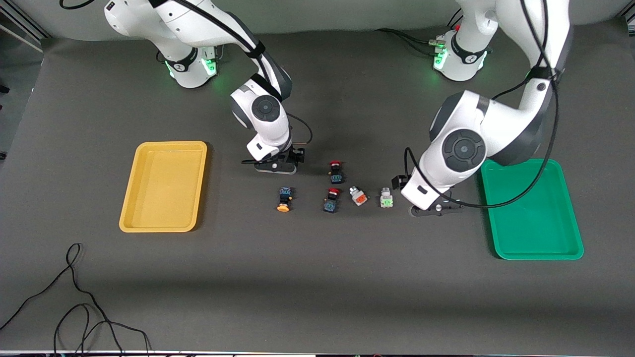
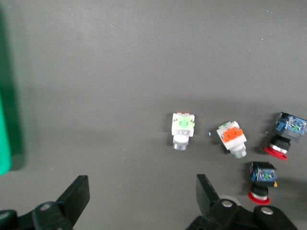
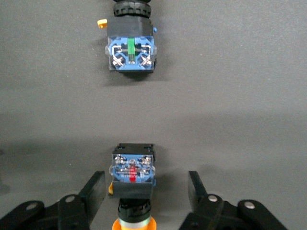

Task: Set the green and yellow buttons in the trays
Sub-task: 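Grasp the yellow button with the right gripper while the left gripper grasps the green-topped button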

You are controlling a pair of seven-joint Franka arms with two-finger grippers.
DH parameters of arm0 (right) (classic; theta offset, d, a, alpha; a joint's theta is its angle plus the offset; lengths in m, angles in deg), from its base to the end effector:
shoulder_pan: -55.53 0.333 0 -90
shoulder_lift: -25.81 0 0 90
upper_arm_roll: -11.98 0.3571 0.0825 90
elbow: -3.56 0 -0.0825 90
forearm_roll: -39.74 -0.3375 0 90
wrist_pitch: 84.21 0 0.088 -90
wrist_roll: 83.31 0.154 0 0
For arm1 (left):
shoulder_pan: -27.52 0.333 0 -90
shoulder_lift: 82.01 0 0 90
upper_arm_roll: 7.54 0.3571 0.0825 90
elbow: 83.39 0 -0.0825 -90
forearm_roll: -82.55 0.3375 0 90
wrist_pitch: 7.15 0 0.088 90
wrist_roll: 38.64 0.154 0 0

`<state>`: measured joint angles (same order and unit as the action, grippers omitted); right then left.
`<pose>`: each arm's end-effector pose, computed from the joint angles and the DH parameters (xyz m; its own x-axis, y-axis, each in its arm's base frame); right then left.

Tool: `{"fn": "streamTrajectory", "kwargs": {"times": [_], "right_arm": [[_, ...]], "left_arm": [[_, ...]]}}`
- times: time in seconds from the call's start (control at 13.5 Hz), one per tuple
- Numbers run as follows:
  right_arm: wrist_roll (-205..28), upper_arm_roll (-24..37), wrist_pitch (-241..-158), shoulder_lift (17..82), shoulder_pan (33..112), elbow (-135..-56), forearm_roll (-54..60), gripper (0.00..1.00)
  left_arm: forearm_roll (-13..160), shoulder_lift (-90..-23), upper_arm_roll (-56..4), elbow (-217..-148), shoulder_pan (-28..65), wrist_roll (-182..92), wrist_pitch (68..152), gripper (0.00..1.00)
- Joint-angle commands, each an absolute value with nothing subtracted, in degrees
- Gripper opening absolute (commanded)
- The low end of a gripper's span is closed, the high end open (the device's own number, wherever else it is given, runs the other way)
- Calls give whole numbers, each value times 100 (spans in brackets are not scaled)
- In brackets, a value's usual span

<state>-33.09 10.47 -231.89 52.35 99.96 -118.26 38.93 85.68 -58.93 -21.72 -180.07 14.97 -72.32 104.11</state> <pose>0.4149 0.3862 0.2166 0.9907 -0.1363 -0.0041 -0.1362 -0.9906 0.0117 0.5577 -0.2564 0.3741 0.9840 0.1116 -0.1390 0.1078 -0.9936 -0.0345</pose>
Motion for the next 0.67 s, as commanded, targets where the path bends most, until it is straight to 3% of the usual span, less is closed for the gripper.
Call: {"fn": "streamTrajectory", "kwargs": {"times": [0.0,0.07,0.22,0.37,0.59], "right_arm": [[-3198,1031,-23301,5402,10009,-11685,3983,64],[-3198,1031,-23301,5402,10009,-11651,3982,56],[-3198,1031,-23301,5403,10009,-11633,3947,28],[-3198,1031,-23293,5402,9983,-11633,3947,10],[-3224,1022,-23179,5193,9965,-11607,3947,7]], "left_arm": [[8607,-5706,-2125,-18341,1268,-7687,11034,99],[8624,-5557,-2125,-18341,1214,-7696,11184,99],[8764,-5293,-2125,-18341,1205,-7705,11395,99],[8887,-5090,-2116,-18358,1188,-7705,11579,99],[8932,-4739,-2107,-18359,1152,-7705,12088,99]]}}
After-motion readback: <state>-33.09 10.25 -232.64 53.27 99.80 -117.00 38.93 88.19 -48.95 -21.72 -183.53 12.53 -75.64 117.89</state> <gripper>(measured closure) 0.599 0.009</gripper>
